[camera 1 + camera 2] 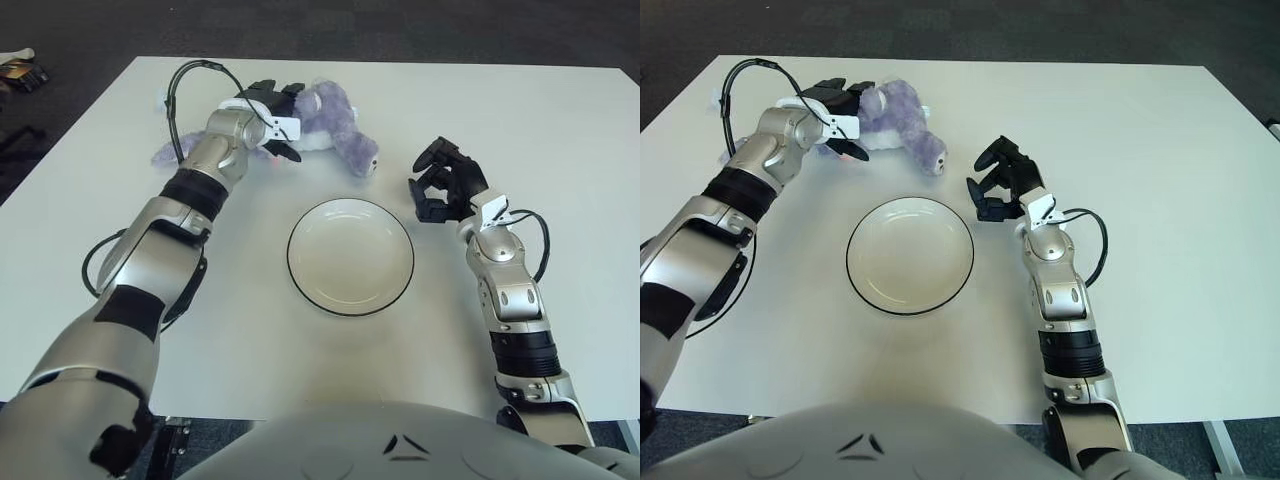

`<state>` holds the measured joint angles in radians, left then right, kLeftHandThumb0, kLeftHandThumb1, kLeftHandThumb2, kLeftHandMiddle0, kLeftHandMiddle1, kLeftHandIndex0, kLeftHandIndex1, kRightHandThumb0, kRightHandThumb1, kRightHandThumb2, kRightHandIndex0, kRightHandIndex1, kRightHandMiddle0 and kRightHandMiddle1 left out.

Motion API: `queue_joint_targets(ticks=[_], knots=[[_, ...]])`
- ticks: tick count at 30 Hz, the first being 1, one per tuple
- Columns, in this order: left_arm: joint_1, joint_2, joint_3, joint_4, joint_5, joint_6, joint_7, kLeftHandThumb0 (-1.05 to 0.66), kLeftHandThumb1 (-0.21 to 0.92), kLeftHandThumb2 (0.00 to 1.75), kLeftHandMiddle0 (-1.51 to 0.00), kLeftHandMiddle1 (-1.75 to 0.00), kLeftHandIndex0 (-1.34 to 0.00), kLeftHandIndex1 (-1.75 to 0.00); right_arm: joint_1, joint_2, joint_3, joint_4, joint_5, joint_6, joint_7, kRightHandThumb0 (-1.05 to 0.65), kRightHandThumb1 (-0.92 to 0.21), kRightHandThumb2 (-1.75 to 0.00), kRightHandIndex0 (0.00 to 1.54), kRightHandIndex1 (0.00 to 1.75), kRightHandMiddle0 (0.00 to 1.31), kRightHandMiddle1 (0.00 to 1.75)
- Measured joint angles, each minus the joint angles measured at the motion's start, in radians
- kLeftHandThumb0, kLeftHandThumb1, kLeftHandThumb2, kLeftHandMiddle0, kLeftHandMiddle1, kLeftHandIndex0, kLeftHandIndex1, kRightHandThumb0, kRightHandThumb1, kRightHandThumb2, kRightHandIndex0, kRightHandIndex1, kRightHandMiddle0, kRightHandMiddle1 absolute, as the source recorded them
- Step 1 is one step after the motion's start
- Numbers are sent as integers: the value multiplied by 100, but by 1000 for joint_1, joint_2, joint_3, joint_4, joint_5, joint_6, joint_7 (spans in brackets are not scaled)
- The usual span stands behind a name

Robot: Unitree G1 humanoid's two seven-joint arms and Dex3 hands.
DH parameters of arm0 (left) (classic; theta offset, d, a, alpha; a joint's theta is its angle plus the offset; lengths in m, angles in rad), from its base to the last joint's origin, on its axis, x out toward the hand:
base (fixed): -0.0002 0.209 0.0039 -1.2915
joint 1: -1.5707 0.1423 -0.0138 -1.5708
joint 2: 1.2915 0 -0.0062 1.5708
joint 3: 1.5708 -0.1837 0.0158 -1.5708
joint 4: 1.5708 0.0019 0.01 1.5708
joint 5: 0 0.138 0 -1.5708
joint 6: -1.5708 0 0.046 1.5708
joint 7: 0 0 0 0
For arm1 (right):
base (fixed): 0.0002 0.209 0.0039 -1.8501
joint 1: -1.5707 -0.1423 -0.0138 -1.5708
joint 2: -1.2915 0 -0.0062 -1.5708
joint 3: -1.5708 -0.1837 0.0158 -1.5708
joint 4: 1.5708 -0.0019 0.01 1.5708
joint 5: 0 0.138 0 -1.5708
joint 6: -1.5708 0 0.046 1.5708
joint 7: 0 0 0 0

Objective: Put the doll into the plate.

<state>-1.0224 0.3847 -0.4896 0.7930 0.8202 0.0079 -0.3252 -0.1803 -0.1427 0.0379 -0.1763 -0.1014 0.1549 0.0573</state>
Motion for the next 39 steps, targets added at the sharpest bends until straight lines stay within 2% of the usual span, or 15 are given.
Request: queue_joint_targets(ticks=[6,15,23,28,31,36,38,39], knots=[[-37,-11,-19,59,-3,-1,-9,-92,74,16,0,0,0,0,0,-2,4,-14,-5,-9,6,-1,-55,-99,42,160,33,175],[-71,-34,-36,128,-15,26,-7,-94,76,21,0,0,0,0,3,-2,5,-26,-4,-26,9,-1,-57,-98,39,163,32,175],[-110,-70,-89,247,15,40,64,-94,76,23,-1,-1,0,0,5,-2,4,-38,-4,-53,14,-1,-57,-98,38,163,33,175],[-123,-90,-105,311,15,47,107,-90,72,26,-7,-4,0,0,6,-7,4,-46,-7,-63,15,-1,-60,-94,37,162,30,175],[-133,-99,-110,341,14,47,126,-89,63,42,-10,-7,0,0,6,-11,4,-55,-7,-62,17,-1,-63,-89,36,161,28,175],[-149,-114,-119,382,13,56,144,-86,57,51,-11,-10,0,0,5,-18,8,-71,-30,-45,17,-1,-72,-78,33,161,21,174],[-154,-120,-121,395,13,60,148,-86,56,54,-12,-11,0,0,5,-21,10,-74,-44,-32,16,-23,-75,-74,25,159,26,173],[-155,-123,-122,400,13,62,150,-85,56,54,-12,-12,0,0,5,-23,11,-75,-51,-25,15,-26,-75,-73,24,159,27,173]])
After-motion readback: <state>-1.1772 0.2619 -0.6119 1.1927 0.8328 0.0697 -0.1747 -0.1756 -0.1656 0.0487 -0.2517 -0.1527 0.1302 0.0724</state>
